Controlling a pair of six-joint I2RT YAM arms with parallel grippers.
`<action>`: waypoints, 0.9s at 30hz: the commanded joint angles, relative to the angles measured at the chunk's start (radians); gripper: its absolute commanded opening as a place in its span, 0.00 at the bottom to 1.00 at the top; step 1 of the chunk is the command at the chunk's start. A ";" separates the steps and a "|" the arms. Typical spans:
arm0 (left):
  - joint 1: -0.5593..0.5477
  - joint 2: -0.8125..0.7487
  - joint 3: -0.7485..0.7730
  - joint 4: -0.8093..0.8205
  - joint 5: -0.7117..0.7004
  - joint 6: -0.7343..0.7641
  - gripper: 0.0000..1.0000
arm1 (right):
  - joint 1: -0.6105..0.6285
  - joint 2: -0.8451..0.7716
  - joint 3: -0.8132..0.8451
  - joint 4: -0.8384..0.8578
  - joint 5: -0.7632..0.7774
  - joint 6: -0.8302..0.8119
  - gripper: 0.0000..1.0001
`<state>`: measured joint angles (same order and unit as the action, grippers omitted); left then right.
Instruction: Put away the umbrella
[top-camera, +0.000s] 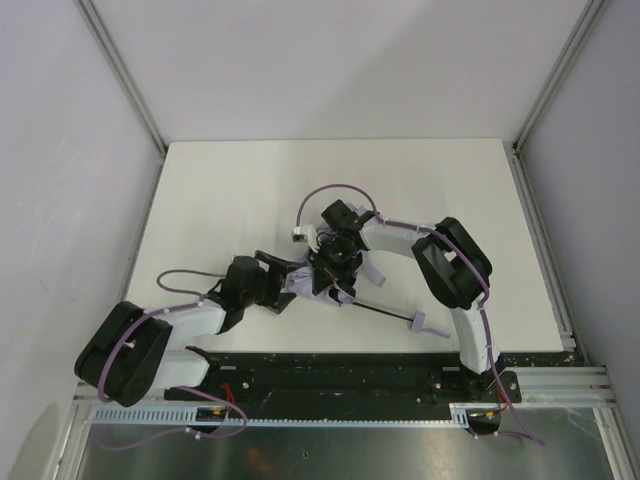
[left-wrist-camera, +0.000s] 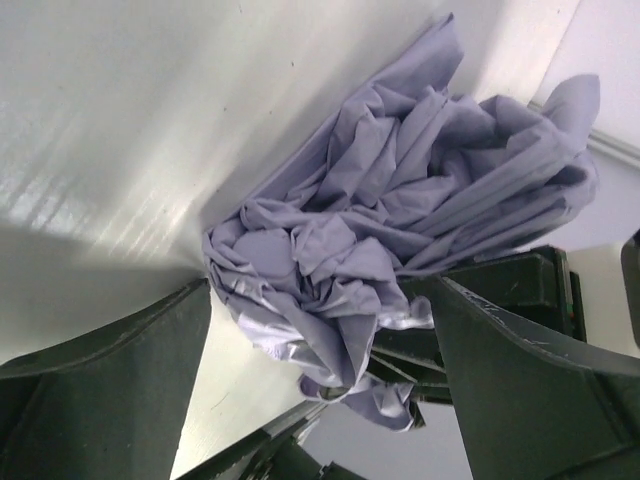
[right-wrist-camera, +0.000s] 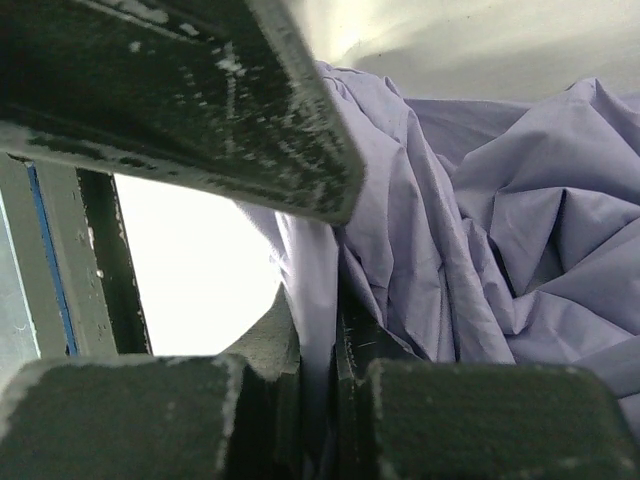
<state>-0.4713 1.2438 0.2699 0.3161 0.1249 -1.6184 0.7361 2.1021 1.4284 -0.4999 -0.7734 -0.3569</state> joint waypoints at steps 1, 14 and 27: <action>-0.015 0.075 0.013 0.097 -0.097 0.014 0.95 | 0.005 0.085 -0.047 -0.068 0.061 -0.024 0.00; -0.085 0.334 -0.018 0.117 -0.171 0.047 0.73 | 0.027 0.054 -0.031 -0.082 0.067 -0.064 0.00; -0.086 0.313 -0.033 0.139 -0.193 0.236 0.50 | 0.010 0.072 -0.032 -0.055 0.036 -0.056 0.00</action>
<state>-0.5407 1.5475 0.2779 0.6697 0.0216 -1.5688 0.7132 2.0880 1.4380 -0.5289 -0.6853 -0.3595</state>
